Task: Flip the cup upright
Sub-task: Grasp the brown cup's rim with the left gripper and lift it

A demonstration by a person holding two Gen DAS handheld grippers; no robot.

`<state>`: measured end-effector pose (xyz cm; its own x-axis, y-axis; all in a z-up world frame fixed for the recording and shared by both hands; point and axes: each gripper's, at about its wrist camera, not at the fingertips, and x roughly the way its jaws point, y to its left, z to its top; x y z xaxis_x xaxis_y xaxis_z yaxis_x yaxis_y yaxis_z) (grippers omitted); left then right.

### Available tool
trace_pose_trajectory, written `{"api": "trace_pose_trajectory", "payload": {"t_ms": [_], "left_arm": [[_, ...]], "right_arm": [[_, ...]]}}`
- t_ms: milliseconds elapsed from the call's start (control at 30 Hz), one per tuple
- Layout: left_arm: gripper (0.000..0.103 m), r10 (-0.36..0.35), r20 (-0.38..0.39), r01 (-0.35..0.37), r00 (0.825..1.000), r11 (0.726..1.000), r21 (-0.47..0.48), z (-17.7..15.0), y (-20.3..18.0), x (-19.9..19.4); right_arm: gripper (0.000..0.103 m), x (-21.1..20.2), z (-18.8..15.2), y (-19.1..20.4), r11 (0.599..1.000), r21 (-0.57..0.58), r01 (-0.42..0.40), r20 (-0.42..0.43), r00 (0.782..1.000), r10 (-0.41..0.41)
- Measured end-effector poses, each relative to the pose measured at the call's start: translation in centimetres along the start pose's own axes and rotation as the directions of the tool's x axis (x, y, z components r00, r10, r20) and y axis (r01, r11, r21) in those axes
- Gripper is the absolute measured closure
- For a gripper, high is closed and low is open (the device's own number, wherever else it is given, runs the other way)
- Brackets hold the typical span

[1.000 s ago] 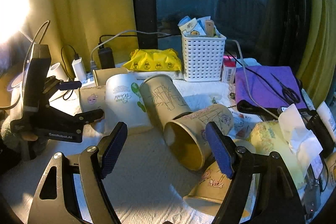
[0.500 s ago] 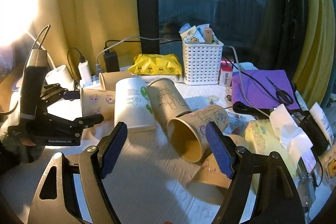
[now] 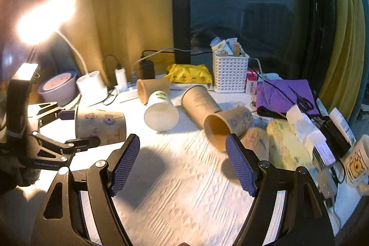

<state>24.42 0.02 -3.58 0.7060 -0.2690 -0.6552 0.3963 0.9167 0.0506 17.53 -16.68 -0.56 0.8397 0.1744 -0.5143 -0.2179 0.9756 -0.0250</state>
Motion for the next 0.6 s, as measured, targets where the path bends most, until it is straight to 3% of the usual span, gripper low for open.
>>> {"api": "trace_pose_trajectory", "payload": {"t_ms": [267,400,600], "left_arm": [[0.029,-0.026,0.012,0.028,1.0,0.99,-0.135,-6.0,-2.2,-6.2],[0.029,-0.085,0.017,0.087,0.996,0.976,-0.202,-8.4,-3.7,-8.1],[0.029,-0.157,0.008,0.157,0.988,0.978,-0.137,-9.3,-7.2,-7.7]], "right_arm": [[0.023,-3.7,-3.5,1.5,0.999,-0.043,-0.014,-0.055,0.998,0.011],[0.023,-5.5,-5.6,2.0,0.999,-0.038,-0.033,-0.08,0.996,0.03],[0.023,-7.5,-8.2,2.6,0.998,-0.024,-0.063,-0.105,0.993,0.06]]}}
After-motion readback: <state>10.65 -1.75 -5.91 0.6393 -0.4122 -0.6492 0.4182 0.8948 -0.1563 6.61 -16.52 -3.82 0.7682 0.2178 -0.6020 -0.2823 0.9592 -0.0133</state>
